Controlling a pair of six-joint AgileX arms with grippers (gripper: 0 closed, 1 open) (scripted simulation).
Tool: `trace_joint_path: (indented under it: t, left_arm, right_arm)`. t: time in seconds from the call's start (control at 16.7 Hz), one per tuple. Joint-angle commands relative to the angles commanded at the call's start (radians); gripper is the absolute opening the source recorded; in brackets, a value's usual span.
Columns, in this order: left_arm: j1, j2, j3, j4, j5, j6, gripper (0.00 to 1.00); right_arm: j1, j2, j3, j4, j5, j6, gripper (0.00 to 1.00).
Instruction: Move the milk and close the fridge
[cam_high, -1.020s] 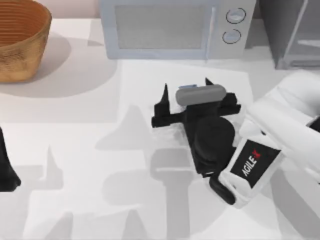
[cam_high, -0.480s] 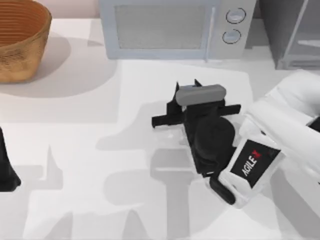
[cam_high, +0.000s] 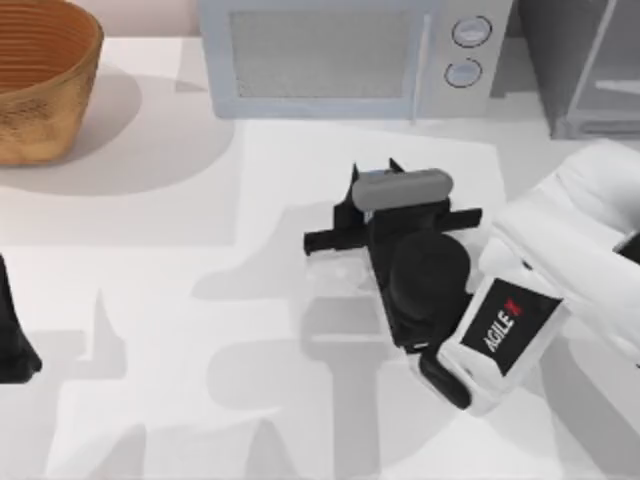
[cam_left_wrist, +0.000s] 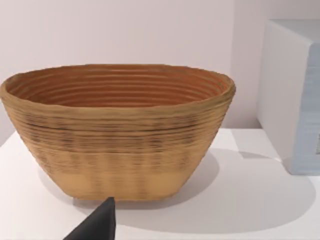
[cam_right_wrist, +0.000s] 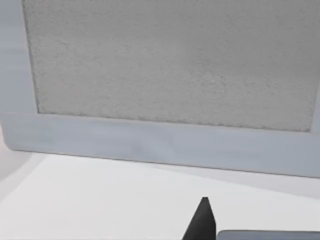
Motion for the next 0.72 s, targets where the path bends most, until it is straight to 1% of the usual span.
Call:
trace_joint_path:
  t: [0.72]
  left_arm:
    - [0.000, 0.000, 0.000, 0.000, 0.000, 0.000, 1.00]
  right_arm:
    - [0.003, -0.115, -0.029, -0.085, -0.001, 0.002, 0.00]
